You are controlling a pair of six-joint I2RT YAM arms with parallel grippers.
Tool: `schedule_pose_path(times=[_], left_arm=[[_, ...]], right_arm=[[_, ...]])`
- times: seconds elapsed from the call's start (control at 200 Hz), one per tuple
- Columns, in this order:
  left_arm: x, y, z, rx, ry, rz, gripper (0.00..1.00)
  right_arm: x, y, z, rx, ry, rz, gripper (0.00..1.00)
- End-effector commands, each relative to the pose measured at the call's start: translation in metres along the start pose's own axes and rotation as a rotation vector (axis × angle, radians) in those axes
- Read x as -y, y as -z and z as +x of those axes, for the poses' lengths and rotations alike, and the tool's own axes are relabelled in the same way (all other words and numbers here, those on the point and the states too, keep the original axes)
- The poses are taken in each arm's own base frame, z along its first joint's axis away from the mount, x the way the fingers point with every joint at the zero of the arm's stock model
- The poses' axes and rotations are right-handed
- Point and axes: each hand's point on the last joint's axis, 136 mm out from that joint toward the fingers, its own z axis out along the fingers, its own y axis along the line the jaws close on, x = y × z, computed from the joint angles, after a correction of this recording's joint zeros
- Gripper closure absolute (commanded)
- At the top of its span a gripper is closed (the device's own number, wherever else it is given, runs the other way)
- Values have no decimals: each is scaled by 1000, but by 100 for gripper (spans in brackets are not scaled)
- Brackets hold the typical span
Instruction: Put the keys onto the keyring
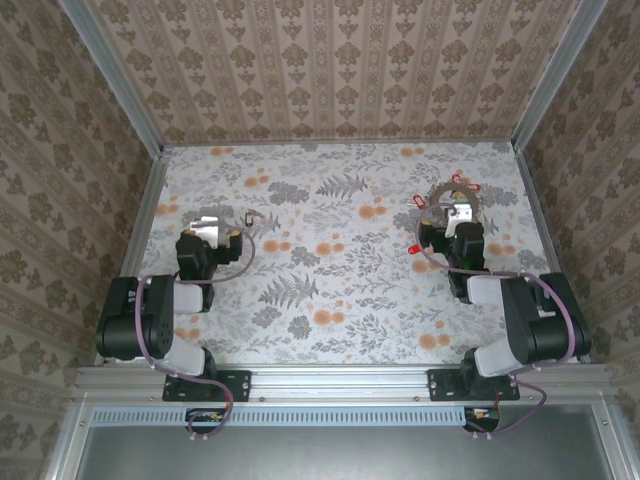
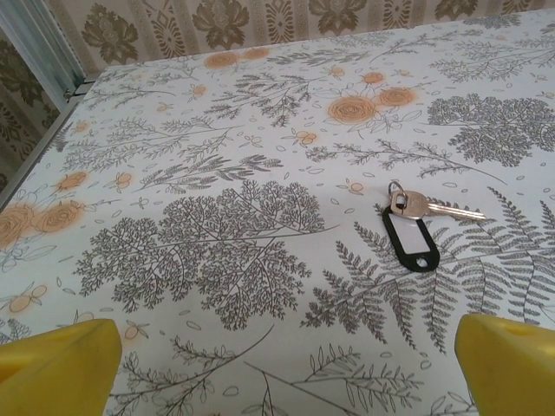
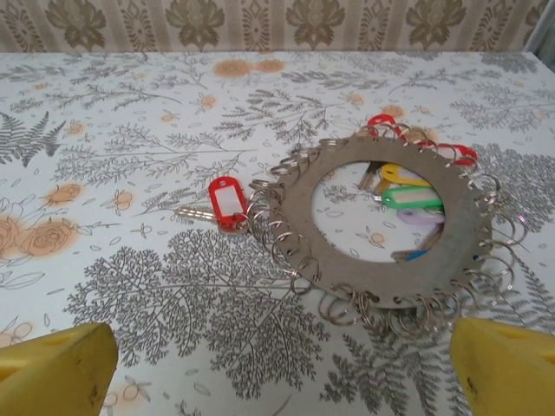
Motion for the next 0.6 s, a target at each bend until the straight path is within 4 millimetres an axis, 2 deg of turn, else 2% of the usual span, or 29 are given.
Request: schedule_pose_path(times=[0.0, 0.09, 0.155, 0.28, 0.34, 0.38, 0.415, 0.595], left_arm=[[-1, 10, -27, 100, -16, -11, 0], [-8, 16, -35, 77, 12, -40, 0], [-18, 23, -42, 41, 71, -86, 0], [-39, 43, -54, -46, 229, -187, 0], [-51, 56, -52, -105, 337, -264, 0], [-55, 65, -49, -134, 407, -289, 0], [-53, 70, -49, -146, 454, -273, 0], [-11, 82, -59, -121, 591, -10, 0]], right_arm=[[7, 9, -28, -35, -42, 38, 0], [14, 16, -33, -116, -89, 83, 0], [25, 22, -39, -155, -245, 158, 0], [-9, 18, -47, -313, -305, -17, 0], [-9, 11, -50, -368, -346, 5, 0], [-7, 1, -40, -427, -362, 22, 0], [-7, -6, -38, -465, -398, 17, 1], [-13, -38, -31, -564, -470, 6, 10]])
